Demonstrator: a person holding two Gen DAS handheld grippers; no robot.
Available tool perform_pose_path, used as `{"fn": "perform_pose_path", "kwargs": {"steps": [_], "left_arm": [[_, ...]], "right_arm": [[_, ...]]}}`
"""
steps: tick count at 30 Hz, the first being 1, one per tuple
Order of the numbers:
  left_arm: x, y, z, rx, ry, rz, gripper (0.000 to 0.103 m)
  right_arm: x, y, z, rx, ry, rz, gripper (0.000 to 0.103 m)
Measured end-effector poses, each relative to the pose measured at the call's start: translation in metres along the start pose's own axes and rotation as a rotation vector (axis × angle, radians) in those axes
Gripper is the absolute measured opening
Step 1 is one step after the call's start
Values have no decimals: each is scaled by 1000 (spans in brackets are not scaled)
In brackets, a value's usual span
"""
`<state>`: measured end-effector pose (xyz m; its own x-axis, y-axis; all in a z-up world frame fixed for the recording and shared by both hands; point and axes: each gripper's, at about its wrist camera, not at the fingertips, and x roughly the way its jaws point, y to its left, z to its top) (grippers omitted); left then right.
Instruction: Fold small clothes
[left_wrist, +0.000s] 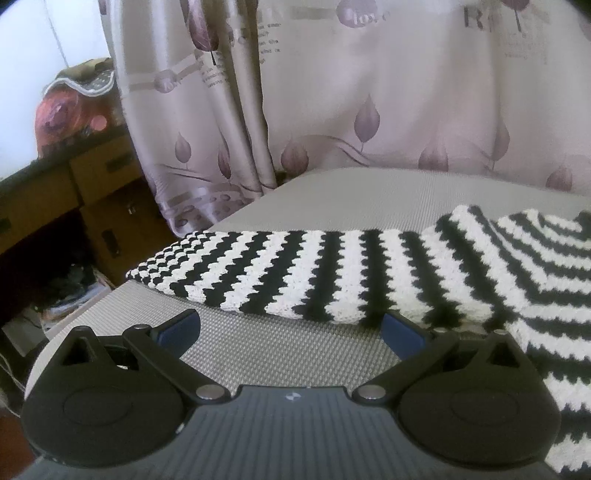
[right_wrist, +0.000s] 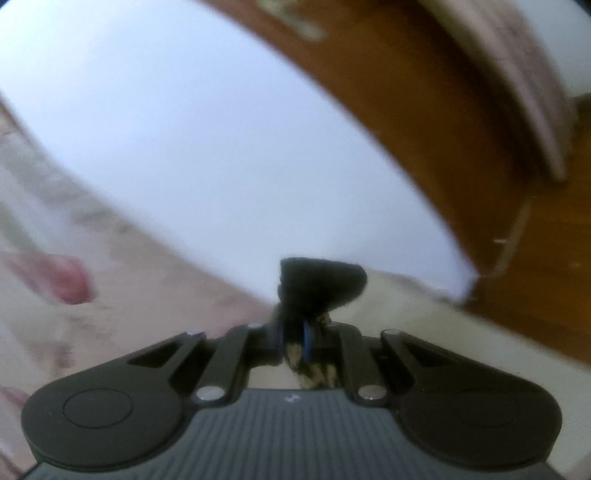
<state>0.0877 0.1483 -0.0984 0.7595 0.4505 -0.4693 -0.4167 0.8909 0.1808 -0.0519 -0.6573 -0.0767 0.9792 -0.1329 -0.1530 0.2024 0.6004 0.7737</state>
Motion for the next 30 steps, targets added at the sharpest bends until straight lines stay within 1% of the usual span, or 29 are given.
{"fn": "perform_pose_path", "kwargs": {"steps": [3, 7, 10, 14, 16, 20, 23, 27, 30], "left_arm": [[-2, 6, 0, -30, -15, -18, 103], [-4, 11, 0, -66, -22, -31, 103], [-4, 15, 0, -90, -26, -40, 103], [-3, 21, 0, -125, -20, -53, 103], [-2, 25, -1, -145, -15, -60, 103], [-2, 33, -3, -189, -16, -88, 103], [0, 39, -4, -229, -13, -102, 103], [1, 47, -5, -282, -14, -117, 103], [1, 51, -6, -311, -15, -121, 103]], "right_arm": [[15, 53, -18, -3, 26, 103, 9], [43, 118, -61, 21, 88, 233, 9], [61, 162, -106, 18, 160, 305, 9], [86, 212, -183, 14, 271, 361, 9], [95, 229, -223, 9, 331, 370, 9], [107, 253, -292, -23, 427, 375, 9], [112, 263, -333, -81, 486, 362, 9], [119, 276, -372, -198, 532, 340, 9], [126, 277, -387, -209, 557, 336, 9]]}}
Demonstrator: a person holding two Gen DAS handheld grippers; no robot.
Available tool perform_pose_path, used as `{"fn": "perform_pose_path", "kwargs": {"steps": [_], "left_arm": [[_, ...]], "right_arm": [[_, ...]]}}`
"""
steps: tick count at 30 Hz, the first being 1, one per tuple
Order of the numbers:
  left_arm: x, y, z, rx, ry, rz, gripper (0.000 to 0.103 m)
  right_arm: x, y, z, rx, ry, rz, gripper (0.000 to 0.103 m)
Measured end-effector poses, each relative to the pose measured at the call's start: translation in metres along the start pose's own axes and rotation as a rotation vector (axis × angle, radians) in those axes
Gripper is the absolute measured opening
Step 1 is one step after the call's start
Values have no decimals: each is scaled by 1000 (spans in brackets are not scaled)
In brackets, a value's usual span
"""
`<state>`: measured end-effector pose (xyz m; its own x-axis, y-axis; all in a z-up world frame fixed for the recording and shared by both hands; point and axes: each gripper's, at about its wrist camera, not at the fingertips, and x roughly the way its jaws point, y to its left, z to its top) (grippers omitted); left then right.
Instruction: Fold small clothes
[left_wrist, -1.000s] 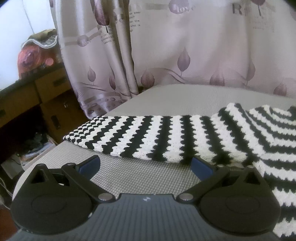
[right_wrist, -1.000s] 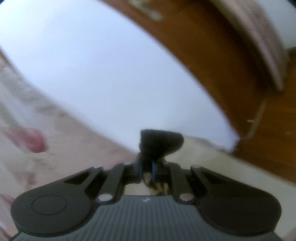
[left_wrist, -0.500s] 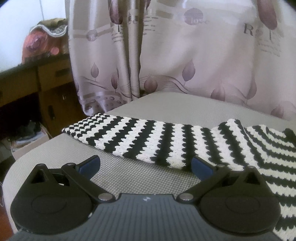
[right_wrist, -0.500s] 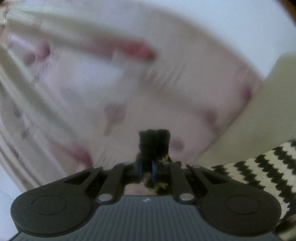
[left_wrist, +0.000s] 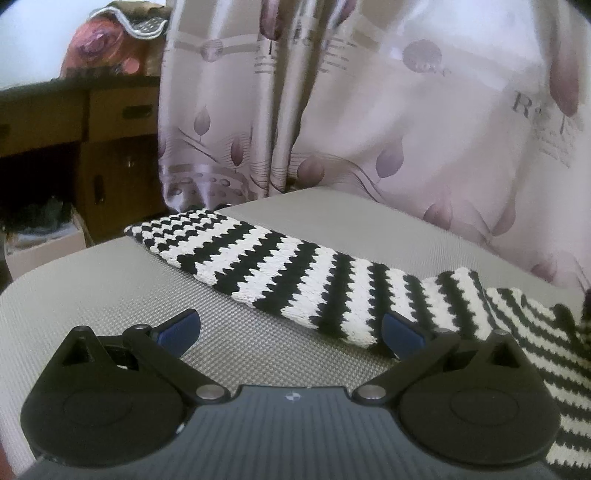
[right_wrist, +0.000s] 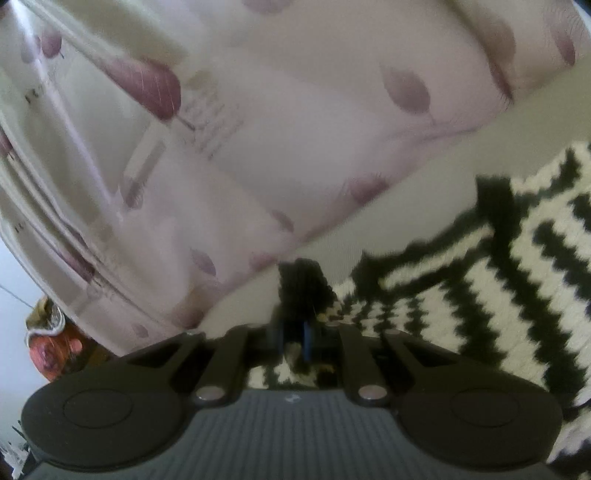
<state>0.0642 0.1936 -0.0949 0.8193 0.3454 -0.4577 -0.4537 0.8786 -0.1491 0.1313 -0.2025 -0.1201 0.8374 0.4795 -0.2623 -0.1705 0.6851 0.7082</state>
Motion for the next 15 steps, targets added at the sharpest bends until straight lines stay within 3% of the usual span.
{"fn": "perform_pose_path", "kwargs": {"steps": [3, 6, 7, 9, 11, 15], "left_arm": [[0, 0, 0, -4, 2, 1, 103], [1, -3, 0, 7, 6, 7, 103], [1, -3, 0, 10, 10, 11, 103], [3, -3, 0, 13, 17, 18, 103], [3, -2, 0, 11, 23, 18, 103], [6, -1, 1, 1, 38, 20, 103]], "right_arm": [[15, 3, -4, -31, 33, 17, 10], [21, 12, -11, -140, 52, 1, 15], [24, 14, -12, -168, 74, 0, 20], [26, 13, -17, -168, 134, 39, 50], [15, 14, -18, -162, 123, 60, 70], [-27, 17, -10, -174, 99, 135, 71]]}}
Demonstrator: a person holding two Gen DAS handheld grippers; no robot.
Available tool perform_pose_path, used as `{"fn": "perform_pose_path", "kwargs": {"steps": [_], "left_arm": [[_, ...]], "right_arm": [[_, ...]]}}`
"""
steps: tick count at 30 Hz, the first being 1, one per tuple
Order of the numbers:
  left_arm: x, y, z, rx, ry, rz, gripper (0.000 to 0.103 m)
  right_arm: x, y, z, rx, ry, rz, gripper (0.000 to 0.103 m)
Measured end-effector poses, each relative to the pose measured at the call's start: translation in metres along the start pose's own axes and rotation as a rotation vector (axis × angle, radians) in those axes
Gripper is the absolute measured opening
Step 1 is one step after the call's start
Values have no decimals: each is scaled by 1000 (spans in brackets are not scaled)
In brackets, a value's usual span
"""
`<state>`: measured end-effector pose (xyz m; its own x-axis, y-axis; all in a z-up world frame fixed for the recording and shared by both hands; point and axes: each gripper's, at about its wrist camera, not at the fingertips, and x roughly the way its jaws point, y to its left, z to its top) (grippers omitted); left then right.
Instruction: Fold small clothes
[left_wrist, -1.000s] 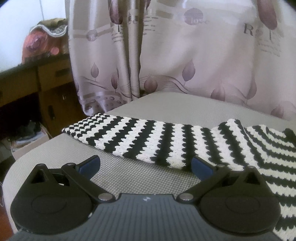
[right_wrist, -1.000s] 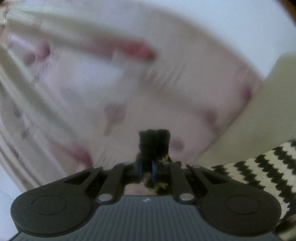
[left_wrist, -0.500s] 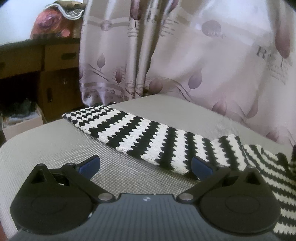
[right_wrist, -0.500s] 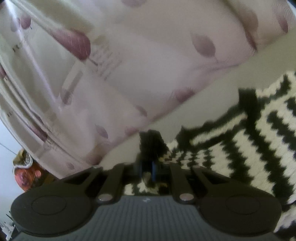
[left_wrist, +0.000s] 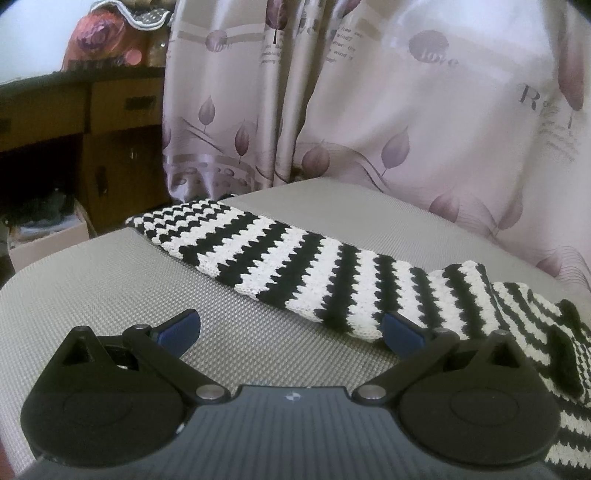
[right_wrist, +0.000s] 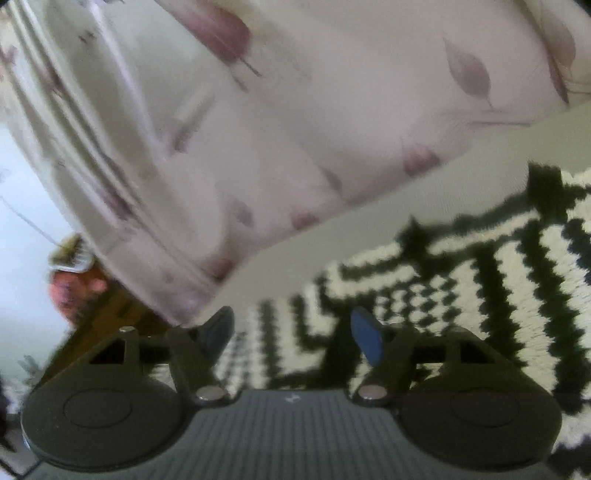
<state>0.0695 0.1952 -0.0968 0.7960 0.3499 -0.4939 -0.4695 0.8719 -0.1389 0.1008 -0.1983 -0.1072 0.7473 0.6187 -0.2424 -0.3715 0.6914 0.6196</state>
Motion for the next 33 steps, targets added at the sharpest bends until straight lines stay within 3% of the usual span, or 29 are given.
{"fn": "perform_pose_path", "kwargs": {"steps": [3, 6, 9, 13, 16, 18, 21, 27, 31, 33], "left_arm": [[4, 0, 1, -10, 19, -4, 103], [10, 5, 3, -40, 56, -37, 103], [15, 19, 8, -116, 81, -105, 102], [17, 48, 25, -215, 88, -181, 102], [25, 80, 44, -269, 110, -139, 97], [32, 113, 59, -344, 116, -116, 88], [47, 166, 82, -462, 119, -92, 86], [107, 239, 110, -609, 328, -105, 84], [145, 245, 102, -651, 476, -175, 84], [156, 244, 97, -663, 492, -196, 84]], "right_arm": [[-43, 14, -3, -166, -24, -68, 70], [-87, 17, -13, -353, -75, -238, 72], [-111, -8, -20, -354, -48, -331, 73], [-127, -31, -34, -295, -16, -347, 72], [-128, -33, -44, -307, 3, -353, 72], [-126, -33, -50, -303, 14, -353, 72], [-120, -32, -59, -307, 31, -353, 72], [-113, -29, -68, -341, 51, -365, 72], [-112, -30, -69, -334, 56, -378, 72], [-112, -31, -69, -327, 55, -382, 72]]}}
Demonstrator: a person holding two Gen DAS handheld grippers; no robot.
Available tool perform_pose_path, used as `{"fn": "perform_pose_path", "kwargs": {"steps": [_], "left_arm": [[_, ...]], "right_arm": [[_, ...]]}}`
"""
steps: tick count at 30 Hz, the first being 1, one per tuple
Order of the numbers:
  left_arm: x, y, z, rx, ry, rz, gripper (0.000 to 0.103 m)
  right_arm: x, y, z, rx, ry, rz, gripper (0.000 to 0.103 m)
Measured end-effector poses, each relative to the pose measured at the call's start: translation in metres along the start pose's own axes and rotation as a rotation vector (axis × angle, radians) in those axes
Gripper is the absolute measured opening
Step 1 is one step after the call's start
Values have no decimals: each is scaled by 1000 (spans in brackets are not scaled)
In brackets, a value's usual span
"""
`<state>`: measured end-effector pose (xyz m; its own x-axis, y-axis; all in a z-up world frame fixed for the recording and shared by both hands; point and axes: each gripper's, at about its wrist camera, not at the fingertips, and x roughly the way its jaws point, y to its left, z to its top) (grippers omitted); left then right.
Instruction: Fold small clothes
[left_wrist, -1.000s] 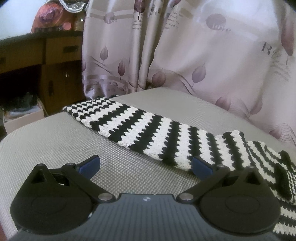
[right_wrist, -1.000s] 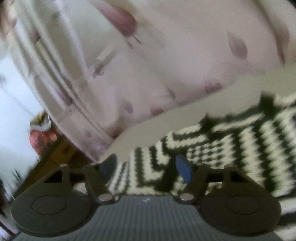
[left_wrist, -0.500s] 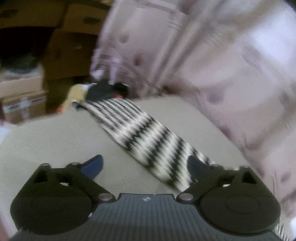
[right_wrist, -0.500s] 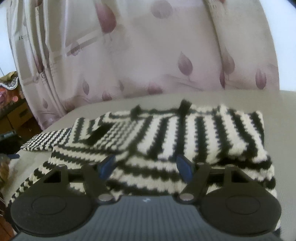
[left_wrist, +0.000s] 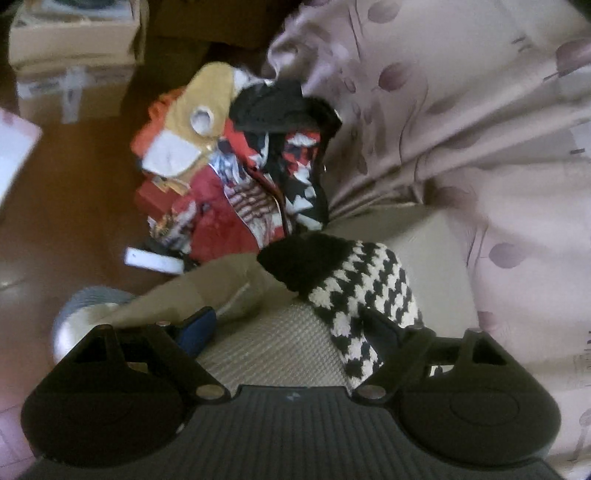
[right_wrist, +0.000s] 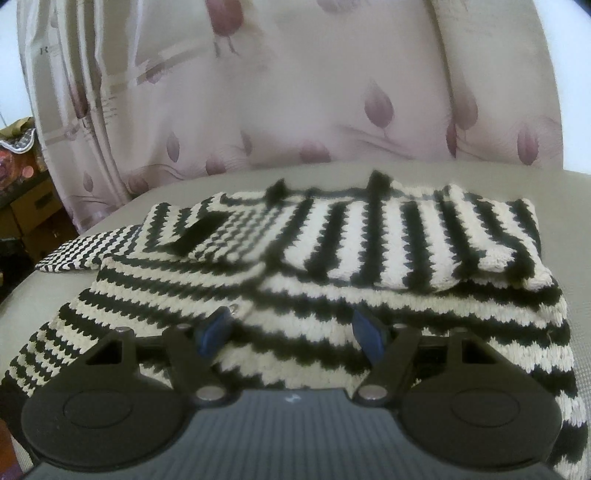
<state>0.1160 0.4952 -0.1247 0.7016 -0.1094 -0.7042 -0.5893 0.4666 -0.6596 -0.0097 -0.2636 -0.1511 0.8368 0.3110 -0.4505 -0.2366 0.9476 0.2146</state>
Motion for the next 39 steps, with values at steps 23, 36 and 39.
{"fn": "perform_pose_path", "kwargs": {"steps": [23, 36, 39], "left_arm": [[-106, -233, -123, 369, -266, -303, 7], [-49, -404, -370, 637, 76, -456, 7], [-17, -417, -423, 688, 158, -436, 7]], "right_arm": [[-55, -39, 8, 214, -170, 46, 73], [-107, -84, 1, 302, -276, 73, 73], [-113, -97, -6, 323, -285, 66, 73]]}}
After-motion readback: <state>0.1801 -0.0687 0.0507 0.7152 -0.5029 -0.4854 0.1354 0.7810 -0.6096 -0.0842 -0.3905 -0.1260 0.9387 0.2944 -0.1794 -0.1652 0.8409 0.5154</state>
